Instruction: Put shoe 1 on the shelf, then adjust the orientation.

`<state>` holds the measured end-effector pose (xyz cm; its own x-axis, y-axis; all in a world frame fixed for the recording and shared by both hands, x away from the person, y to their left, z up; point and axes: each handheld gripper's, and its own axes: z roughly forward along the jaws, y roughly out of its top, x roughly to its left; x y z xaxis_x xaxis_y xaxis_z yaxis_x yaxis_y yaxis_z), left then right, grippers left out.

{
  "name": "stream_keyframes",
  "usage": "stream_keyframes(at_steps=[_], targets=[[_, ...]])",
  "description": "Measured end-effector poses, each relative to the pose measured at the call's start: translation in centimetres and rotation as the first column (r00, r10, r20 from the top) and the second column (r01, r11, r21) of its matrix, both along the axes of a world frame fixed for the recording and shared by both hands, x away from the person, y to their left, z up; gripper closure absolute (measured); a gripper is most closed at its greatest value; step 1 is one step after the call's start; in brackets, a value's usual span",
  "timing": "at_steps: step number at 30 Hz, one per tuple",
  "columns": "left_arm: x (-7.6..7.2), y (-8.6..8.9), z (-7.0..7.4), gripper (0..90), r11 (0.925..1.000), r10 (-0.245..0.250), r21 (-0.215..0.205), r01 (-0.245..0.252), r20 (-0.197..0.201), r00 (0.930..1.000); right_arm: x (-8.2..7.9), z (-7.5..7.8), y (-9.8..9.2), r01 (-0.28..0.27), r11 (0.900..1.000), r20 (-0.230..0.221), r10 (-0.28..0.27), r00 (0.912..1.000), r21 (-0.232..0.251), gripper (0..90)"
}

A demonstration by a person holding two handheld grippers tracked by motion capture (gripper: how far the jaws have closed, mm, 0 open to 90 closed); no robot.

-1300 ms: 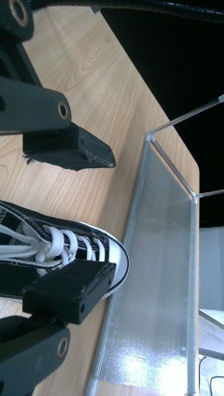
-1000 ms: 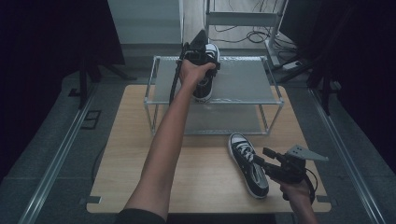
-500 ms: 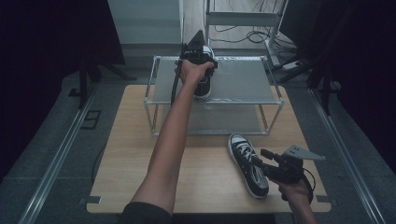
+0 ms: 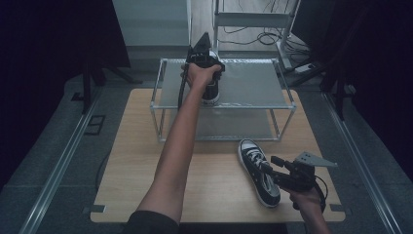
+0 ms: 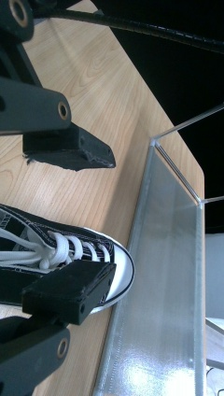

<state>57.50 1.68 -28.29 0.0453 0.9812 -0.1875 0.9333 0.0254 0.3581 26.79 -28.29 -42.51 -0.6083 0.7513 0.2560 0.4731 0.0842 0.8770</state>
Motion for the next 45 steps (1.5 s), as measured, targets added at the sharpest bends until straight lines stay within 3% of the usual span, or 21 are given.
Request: stream_keyframes(at_steps=[4,5,6,15,18,20,26,33,35,39,42,45], targets=[[0.1,0.2,-0.1,15.2,1.0000,-0.003,0.001,0.003,0.005,1.0000,0.1,-0.1,0.0,0.000,1.000,-0.002,0.000,1.0000,0.000,42.5],[0.0,0.3,0.2,15.9,0.9999,0.011,-0.009,-0.010,0.054,0.9985,0.1,-0.1,0.0,0.000,1.000,-0.003,0.000,1.0000,0.000,42.6],[-0.1,0.4,0.5,19.5,0.9998,0.016,-0.016,-0.015,0.076,0.9970,0.1,-0.1,0.0,-0.002,1.000,-0.005,0.002,1.0000,-0.002,42.5],[-0.3,0.6,0.4,18.5,0.9995,-0.004,-0.032,0.006,0.083,0.9965,0.1,0.0,-0.1,0.001,1.000,-0.002,-0.001,1.0000,-0.002,42.5],[-0.7,0.9,0.5,18.0,0.9984,-0.024,-0.049,0.029,0.099,0.9948,0.1,-0.1,0.1,-0.007,1.000,-0.004,0.007,1.0000,-0.006,42.4],[-1.1,1.2,0.8,18.2,0.9953,-0.035,-0.085,0.046,0.127,0.9913,0.1,-0.1,0.3,-0.008,1.000,-0.005,0.008,1.0000,-0.008,42.4],[-2.9,2.8,2.1,19.5,0.9766,-0.105,-0.163,0.141,0.212,0.9715,0.0,-0.1,0.7,-0.016,1.000,-0.005,0.016,0.9999,-0.019,42.5],[-5.5,4.4,2.5,20.9,0.9506,-0.192,-0.187,0.248,0.272,0.9430,-0.2,-0.3,1.5,-0.023,0.999,-0.006,0.023,0.9997,-0.034,46.2],[-6.1,4.8,2.4,20.9,0.9465,-0.208,-0.183,0.265,0.280,0.9370,-0.3,-0.3,1.8,-0.030,0.999,-0.004,0.030,0.9996,-0.045,51.5],[-7.4,5.7,2.4,21.4,0.9345,-0.232,-0.190,0.301,0.314,0.9206,-0.6,-0.4,2.4,-0.048,0.997,0.002,0.048,0.9988,-0.056,73.0],[-8.6,6.7,2.6,21.5,0.9175,-0.247,-0.219,0.332,0.342,0.9067,-0.9,-0.3,2.9,-0.067,0.996,-0.007,0.067,0.9978,-0.067,79.3],[-9.9,7.6,2.5,21.4,0.9148,-0.265,-0.197,0.352,0.366,0.8921,-1.3,-0.2,3.3,-0.078,0.994,-0.005,0.077,0.9970,-0.083,80.6]])
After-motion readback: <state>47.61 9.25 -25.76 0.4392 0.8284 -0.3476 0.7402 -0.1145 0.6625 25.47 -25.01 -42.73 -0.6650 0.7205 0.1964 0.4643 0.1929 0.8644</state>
